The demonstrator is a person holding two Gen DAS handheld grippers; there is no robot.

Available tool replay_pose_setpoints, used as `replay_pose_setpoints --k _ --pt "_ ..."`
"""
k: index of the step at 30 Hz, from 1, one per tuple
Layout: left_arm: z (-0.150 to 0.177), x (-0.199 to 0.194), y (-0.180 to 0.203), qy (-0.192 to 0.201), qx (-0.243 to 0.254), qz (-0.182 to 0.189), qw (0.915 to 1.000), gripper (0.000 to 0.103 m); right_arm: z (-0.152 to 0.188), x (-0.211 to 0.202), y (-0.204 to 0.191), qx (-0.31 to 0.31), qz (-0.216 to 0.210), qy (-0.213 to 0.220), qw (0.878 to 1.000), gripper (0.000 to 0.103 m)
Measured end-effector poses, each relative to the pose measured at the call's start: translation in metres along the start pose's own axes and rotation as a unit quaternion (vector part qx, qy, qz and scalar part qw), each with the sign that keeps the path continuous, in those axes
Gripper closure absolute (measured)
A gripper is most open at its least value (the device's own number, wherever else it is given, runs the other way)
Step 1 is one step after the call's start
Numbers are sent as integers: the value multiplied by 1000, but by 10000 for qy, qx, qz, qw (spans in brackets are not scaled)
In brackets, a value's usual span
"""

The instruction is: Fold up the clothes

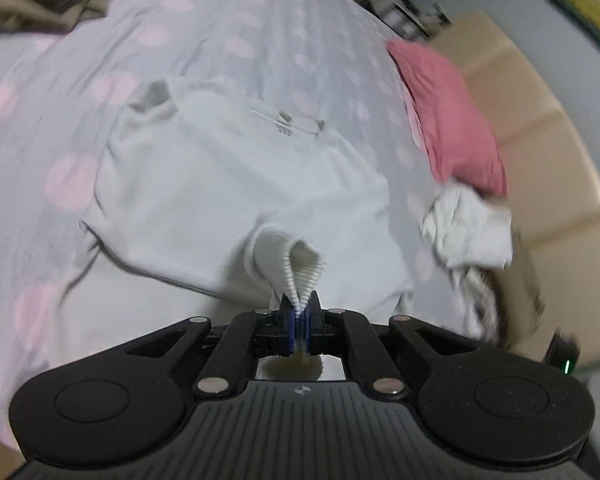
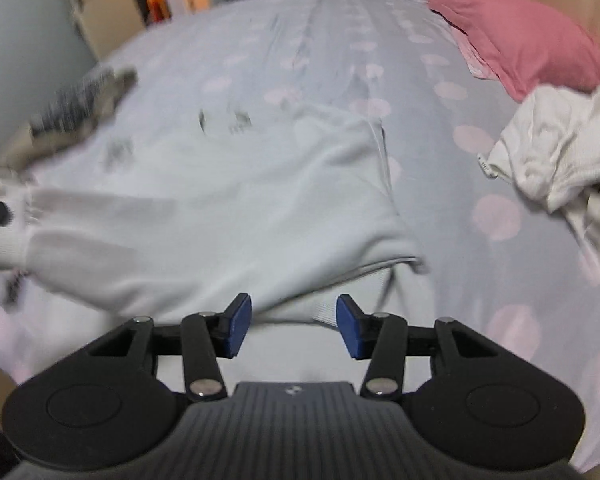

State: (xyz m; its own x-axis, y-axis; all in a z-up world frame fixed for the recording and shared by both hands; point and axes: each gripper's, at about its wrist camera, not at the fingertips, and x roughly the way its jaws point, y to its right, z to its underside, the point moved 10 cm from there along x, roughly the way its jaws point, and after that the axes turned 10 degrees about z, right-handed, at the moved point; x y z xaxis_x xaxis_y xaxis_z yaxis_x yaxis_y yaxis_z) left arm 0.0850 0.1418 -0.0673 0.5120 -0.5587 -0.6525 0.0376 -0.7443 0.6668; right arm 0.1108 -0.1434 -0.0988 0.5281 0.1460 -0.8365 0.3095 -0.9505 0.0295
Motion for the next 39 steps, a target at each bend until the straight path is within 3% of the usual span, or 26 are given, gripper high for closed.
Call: replay_pose_setpoints --k 4,7,9,12,15,16,18,22,24,28,29,33,34,37,39 --pt "15 3 -13 -132 479 -346 9982 100 12 12 13 -135 128 -178 9997 51" --pt "33 15 -52 -671 663 -1176 9886 99 12 17 17 -213 210 -186 9994 51" --pt "48 18 -80 -1156 722 -1849 9733 90 12 15 16 -316 203 -133 9992 51" --pt "64 4 -119 -1647 848 -2945 9375 88 13 11 15 -518 200 -41 9985 51" --pt "56 -19 -133 -1332 1254 -3407 9222 86 17 6 14 -774 210 52 9968 51" --pt "50 -26 -133 -1109 1318 -3397 9246 86 17 6 16 -750 199 59 9970 50" --pt "40 -34 -125 -650 1372 -3108 9383 81 16 7 18 -675 192 71 9975 50" --pt "37 -20 -98 -428 1786 -2587 9483 71 10 13 22 -751 437 192 9960 50" --pt "48 5 -80 -622 2541 -2591 9297 66 7 18 22 -977 640 324 9926 50" --pt "85 52 -54 -1220 4080 -2593 8668 66 6 41 19 -2019 1257 486 9701 50" --pt "95 61 -51 -1357 4259 -2466 8599 66 5 49 18 -2148 1320 481 9665 50" --pt "118 84 -51 -1679 4629 -2210 8418 66 -15 73 2 -2178 1086 626 9679 50" --pt "119 86 -53 -1657 4681 -2163 8406 66 -23 77 -4 -2178 1002 716 9682 50" --pt "114 92 -50 -1440 4739 -1859 8486 66 -48 87 -24 -2109 728 1042 9692 50" --pt "110 95 -50 -1348 4710 -1862 8517 64 -60 96 -33 -1933 579 1121 9730 49"
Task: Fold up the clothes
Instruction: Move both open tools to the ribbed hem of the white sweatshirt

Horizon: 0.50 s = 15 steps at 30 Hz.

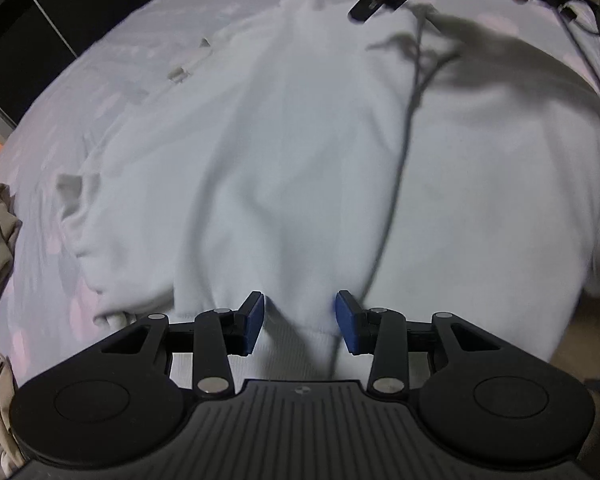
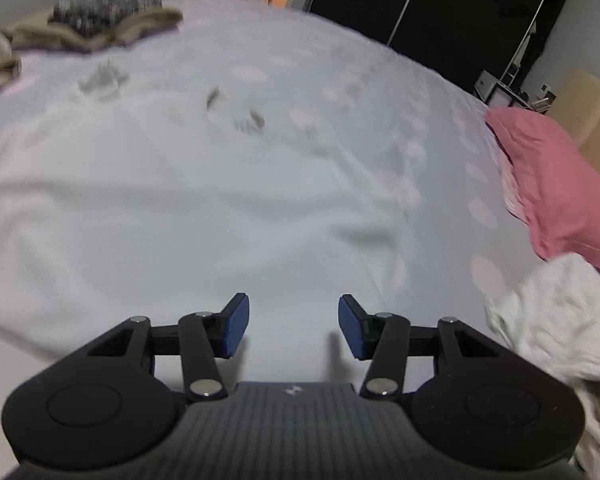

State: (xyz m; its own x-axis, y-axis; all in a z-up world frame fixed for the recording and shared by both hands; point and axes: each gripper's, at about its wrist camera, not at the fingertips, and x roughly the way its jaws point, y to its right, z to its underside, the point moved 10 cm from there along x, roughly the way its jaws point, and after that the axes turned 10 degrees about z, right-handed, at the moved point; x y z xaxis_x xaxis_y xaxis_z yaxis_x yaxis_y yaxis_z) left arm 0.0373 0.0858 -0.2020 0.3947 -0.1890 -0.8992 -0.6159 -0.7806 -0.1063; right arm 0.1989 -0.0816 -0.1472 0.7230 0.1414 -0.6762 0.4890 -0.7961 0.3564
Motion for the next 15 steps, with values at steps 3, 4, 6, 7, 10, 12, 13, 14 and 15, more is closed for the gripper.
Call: replay_pose_setpoints --k 3,4,6,7,10,12,13,14,15 --pt "3 6 -8 -32 -283 94 9995 62 0 19 -5 208 -78 -187 9996 48" --pt "6 9 -10 -64 -407 158 9990 59 4 25 -6 222 -72 -301 9993 48" --pt "11 9 -13 -78 -650 249 9975 54 22 34 -7 261 -83 -694 9972 40" --pt "13 8 -15 -80 -779 288 9965 52 31 38 -7 285 -94 -906 9954 36" --pt "19 5 -20 -137 -1128 403 9927 50 44 33 2 579 -229 -1144 9915 35" --pt "21 1 -22 -179 -1268 436 9908 50 51 25 7 539 -291 -1279 9899 35" --pt "21 -1 -21 -182 -1271 408 9909 50 54 20 9 478 -306 -1324 9896 35" --pt "21 -4 -21 -185 -1274 379 9909 50 57 15 11 436 -300 -1347 9895 35" --pt "21 -8 -20 -200 -1257 330 9913 50 59 9 14 407 -282 -1356 9895 35"
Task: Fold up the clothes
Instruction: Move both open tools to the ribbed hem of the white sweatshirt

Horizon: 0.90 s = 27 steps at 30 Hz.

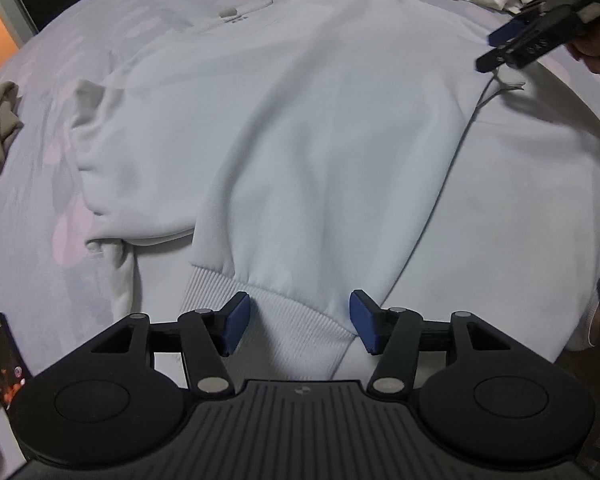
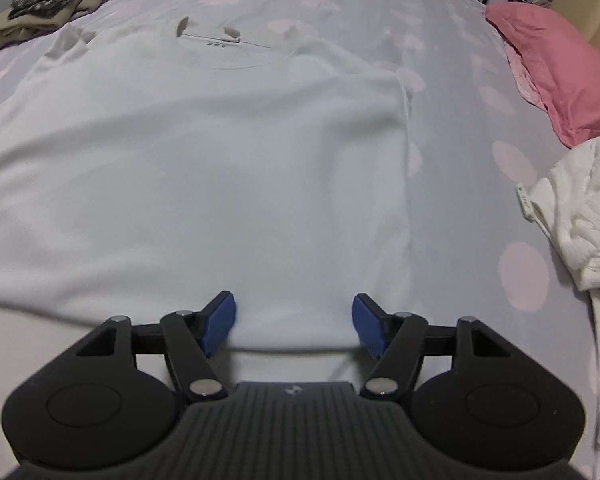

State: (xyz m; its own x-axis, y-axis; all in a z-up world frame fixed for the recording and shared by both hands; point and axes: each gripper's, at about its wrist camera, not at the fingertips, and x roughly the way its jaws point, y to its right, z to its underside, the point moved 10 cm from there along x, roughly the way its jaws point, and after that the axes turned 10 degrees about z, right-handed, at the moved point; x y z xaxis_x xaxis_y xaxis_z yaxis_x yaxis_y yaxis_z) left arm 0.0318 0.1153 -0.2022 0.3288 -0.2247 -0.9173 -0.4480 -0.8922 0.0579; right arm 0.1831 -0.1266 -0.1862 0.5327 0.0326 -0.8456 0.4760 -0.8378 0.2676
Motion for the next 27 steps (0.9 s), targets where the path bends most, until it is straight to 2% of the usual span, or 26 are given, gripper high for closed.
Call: replay_pose_setpoints --k 4,8,12,14,18,21,27 --pt "2 -17 15 -66 251 -320 9991 50 17 -19 13 -131 208 -153 9996 35" --pt "3 -47 34 188 298 -466 9983 50 23 -52 31 -177 371 50 9991 35" --pt "19 -79 47 506 -59 -424 9978 50 15 -89 49 59 376 429 9984 35" --pt "33 -87 53 480 -243 -379 9978 50 12 -105 55 204 322 566 9977 35" --pt "51 -91 68 365 -237 -457 9980 50 14 -130 61 335 244 709 9966 34" --pt "61 -90 80 298 -161 -350 9988 50 22 -146 61 318 213 779 9962 34" --pt "91 -78 91 329 -178 -219 9991 50 54 -169 61 105 264 800 9964 33"
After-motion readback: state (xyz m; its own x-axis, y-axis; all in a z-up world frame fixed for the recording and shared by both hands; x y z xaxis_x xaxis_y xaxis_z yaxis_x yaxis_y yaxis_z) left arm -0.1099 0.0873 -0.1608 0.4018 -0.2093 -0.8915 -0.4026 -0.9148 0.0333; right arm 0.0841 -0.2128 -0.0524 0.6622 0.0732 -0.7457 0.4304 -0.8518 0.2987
